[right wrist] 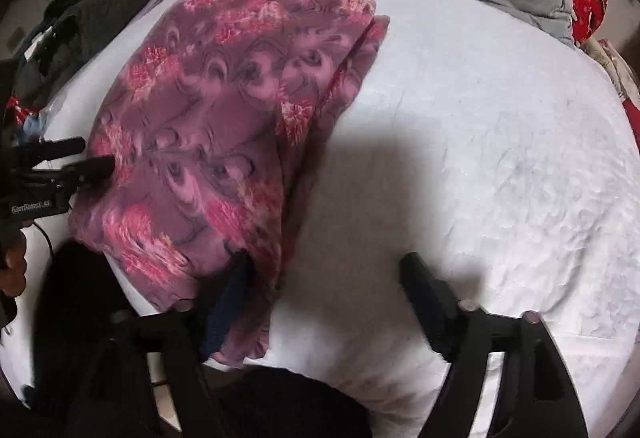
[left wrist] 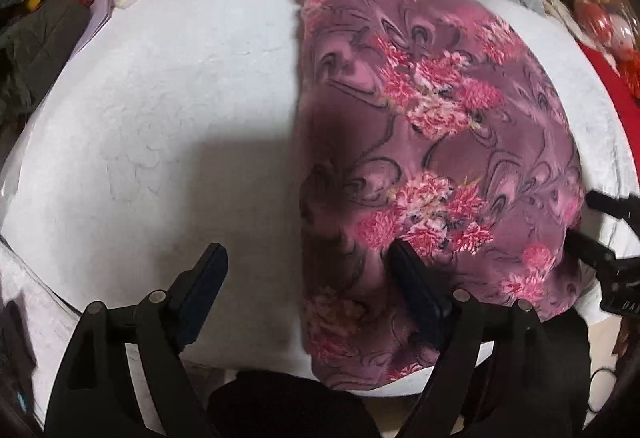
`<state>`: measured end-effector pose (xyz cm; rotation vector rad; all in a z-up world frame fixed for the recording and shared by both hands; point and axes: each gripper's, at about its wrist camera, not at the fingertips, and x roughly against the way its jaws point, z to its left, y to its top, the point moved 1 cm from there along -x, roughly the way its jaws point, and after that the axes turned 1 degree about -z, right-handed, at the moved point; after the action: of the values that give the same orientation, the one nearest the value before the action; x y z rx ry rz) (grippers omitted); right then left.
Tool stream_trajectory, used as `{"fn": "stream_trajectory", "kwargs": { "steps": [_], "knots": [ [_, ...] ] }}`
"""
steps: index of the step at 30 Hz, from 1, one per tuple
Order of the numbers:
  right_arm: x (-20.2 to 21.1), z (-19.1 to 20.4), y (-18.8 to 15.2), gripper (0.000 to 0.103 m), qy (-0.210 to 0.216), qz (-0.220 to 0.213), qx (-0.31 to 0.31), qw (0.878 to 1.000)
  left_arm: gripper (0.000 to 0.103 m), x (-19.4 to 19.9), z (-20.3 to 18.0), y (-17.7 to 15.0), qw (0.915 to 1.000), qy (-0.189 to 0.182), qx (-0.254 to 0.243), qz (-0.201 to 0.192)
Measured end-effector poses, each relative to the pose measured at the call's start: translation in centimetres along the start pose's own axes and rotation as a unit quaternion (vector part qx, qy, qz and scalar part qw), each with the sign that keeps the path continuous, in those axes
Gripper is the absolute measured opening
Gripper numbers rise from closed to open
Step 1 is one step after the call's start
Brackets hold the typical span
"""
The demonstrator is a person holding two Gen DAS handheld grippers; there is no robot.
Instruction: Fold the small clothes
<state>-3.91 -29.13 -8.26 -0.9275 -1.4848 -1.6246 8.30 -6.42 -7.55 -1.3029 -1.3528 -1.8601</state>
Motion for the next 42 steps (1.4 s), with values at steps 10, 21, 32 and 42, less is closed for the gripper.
{"fn": "stream_trajectory", "kwargs": {
  "steps": [10,21,32,42],
  "knots": [
    [0.0,-0.2,-0.3,0.086,-0.020,0.008,-0.027,0.999,0.085,0.8,-1.1,-0.5,0.9999,0.012,-0.010,-0.002],
    [2.3,-1.4,5.4,0.084,0.028,-0.052,-0.079,0.995,0.084,3.0,0.7,4.5,0.9978,-0.045,0.036,-0.033],
    [-3.7,-5.9,13.5,0.029,0.074,-0.099,-0.232,0.965,0.090,-3.3,1.8,12.4,0.9947,-0.060,0.084,-0.001],
    [-2.0,-5.5,14.0,0.044,0.095,-0.076,-0.148,0.982,0.097,-1.1,3.8,10.1,0.9885,-0.106,0.106,-0.022]
  ]
}}
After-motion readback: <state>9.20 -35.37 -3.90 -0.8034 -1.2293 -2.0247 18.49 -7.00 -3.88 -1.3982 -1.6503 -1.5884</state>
